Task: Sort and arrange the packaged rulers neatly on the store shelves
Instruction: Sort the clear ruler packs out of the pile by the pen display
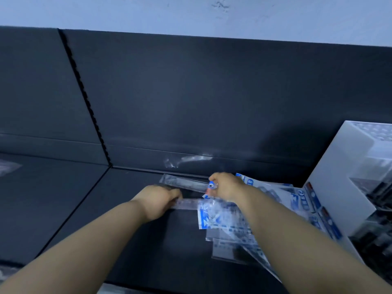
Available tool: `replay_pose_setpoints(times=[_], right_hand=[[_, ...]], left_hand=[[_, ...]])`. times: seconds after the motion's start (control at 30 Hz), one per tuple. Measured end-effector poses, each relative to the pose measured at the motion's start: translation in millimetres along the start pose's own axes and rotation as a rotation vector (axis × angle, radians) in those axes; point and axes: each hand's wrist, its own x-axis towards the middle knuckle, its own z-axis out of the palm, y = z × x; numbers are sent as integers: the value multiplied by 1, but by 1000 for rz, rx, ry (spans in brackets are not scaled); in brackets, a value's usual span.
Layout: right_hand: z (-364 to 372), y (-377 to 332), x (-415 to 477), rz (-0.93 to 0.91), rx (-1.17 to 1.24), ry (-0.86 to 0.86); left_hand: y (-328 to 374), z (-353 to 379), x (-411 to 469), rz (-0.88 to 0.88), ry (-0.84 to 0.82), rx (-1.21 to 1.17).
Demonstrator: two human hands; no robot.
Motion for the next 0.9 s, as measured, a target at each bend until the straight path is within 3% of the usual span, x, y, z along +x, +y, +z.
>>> replay_pose_setpoints(times=[0.1,0.17,0.3,0.4,0.47,0.53,0.67,0.8,0.9], right_hand=[[7,-14,6,3,-168,3],[6,-18,7,-69,-164,68],[1,-19,-7,-265,-41,39],[-6,-10,-23,-230,215,-95],[-17,0,-35,-186,286,-66],[-34,11,-46,-177,175,26],[-68,22,-70,-116,-302,258],[-82,36,-93,8,-374,349],[-78,46,-124,48,-402,339]], left_hand=[[-2,3,-7,30,20,2],[-3,10,-11,102,129,29],[-6,11,-8,102,302,176],[2,4,3,87,213,158],[6,-3,13,49,202,171],[15,-16,24,61,257,160],[47,-51,45,103,362,-2],[77,-71,62,159,391,-2],[96,-62,59,210,309,-4]])
